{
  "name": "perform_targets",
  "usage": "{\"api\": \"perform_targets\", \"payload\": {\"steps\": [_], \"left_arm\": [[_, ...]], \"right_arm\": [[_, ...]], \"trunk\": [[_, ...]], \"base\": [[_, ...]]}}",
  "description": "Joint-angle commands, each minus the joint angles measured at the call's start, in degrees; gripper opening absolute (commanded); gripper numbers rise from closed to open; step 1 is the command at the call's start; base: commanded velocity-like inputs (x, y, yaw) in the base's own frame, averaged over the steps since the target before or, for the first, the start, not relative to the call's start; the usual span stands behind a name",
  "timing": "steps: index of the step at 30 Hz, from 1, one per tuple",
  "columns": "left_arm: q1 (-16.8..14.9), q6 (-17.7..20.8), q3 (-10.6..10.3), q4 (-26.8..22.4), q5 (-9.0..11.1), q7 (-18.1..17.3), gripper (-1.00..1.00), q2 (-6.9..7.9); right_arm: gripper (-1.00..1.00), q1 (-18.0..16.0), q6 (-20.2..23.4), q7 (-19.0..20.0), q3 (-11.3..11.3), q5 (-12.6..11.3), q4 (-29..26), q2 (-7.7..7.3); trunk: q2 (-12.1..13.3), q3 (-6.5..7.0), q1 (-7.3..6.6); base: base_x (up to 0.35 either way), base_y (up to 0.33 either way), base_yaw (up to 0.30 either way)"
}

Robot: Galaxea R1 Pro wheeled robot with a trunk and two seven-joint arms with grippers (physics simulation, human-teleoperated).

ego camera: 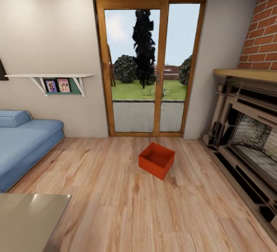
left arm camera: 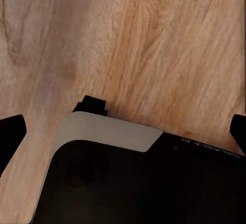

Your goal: Move the two storage containers from the living room to the garage. In the garage, place one container on the floor and stack the other container on top of it (either order is fine).

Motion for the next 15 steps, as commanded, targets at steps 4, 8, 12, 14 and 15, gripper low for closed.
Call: {"api": "perform_targets", "payload": {"steps": [4,8,12,14,15], "left_arm": [[-0.03,-0.17,-0.48,0.03,0.41,0.14,1.0,-0.02],[-0.03,-0.14,-0.48,0.03,0.41,0.14,1.0,-0.02],[-0.03,-0.07,-0.48,0.03,0.41,0.14,1.0,-0.02],[-0.03,0.01,-0.48,0.03,0.41,0.15,1.0,0.0],[-0.03,0.04,-0.48,0.03,0.41,0.14,1.0,0.01]], "right_arm": [[1.0,-0.12,-0.32,-0.14,0.46,-0.34,0.16,0.03],[1.0,-0.11,-0.32,-0.15,0.46,-0.34,0.16,0.03],[1.0,-0.13,-0.32,-0.16,0.46,-0.34,0.15,0.03],[1.0,-0.14,-0.32,-0.19,0.46,-0.34,0.17,0.03],[1.0,-0.12,-0.32,-0.17,0.46,-0.34,0.16,0.04]], "trunk": [[-0.03,-0.06,0.03],[-0.03,-0.06,0.03],[-0.03,-0.06,0.03],[-0.03,-0.06,0.03],[-0.03,-0.06,0.03]], "base": [[0.322,0.0,0.0],[0.322,0.0,0.0],[0.322,0.022,0.0],[0.322,0.073,0.0],[0.322,0.087,0.0]]}}
